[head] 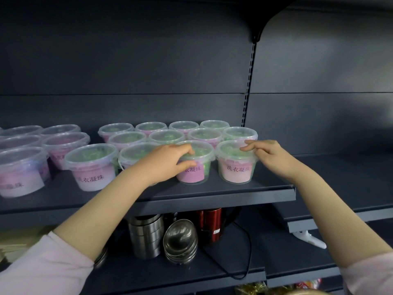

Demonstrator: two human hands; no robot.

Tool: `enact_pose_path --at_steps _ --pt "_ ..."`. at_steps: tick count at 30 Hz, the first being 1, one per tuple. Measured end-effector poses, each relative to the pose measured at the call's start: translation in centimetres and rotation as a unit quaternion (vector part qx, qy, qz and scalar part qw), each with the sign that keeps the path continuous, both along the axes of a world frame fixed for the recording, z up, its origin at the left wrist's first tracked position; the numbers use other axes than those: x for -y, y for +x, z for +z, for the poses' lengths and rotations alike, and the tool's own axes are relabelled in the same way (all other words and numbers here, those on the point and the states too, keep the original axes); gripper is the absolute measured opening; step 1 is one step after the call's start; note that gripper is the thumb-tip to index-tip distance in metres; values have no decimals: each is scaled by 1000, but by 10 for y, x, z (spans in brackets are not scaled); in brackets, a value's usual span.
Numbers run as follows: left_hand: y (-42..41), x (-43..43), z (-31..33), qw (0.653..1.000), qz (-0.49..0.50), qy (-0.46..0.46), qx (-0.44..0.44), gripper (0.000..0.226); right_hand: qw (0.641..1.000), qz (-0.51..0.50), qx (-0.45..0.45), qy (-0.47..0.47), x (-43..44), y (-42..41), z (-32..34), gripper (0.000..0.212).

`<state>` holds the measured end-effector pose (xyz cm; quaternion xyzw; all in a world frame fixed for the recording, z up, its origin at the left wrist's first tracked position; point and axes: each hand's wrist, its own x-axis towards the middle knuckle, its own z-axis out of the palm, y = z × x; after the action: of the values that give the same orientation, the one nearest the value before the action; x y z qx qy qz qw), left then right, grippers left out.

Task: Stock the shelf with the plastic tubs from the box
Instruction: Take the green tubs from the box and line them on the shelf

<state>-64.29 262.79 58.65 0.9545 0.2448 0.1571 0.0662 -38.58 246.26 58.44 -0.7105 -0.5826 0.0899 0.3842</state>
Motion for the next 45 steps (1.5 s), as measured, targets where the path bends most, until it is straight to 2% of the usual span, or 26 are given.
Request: enact_pose_path --at_steps 3,7,9,15,19,22,26,30,35,45 --pt "0 -3 1 1000 -1 -11 6 40 1000 -12 -1 5 -5 0 2 41" --pt "-7 -7 2 1000 -7 9 18 55 997 -24 71 22 -6 -1 -2 23" --pt "-7 -6 1 999 -9 25 25 53 997 -8 79 26 -7 -2 -3 20" --pt "-1 -1 -4 998 29 42 24 43 997 50 -49 -36 -14 14 3 17" --pt "0 0 -3 999 26 43 20 45 998 12 32 -43 -20 16 4 19" --pt "1 3 0 999 26 26 19 48 999 15 26 -36 -17 12 4 22" --pt "0 4 2 999 26 29 19 48 995 -3 88 -54 -14 9 6 31" --pt "5 8 2 997 22 50 60 42 984 -14 176 23 -16 -2 0 39" --pt "10 9 0 998 18 37 36 37 988 -16 149 43 -20 -7 -8 31" --pt "13 12 -11 994 21 104 34 40 987 -32 155 6 -21 -7 -4 30"
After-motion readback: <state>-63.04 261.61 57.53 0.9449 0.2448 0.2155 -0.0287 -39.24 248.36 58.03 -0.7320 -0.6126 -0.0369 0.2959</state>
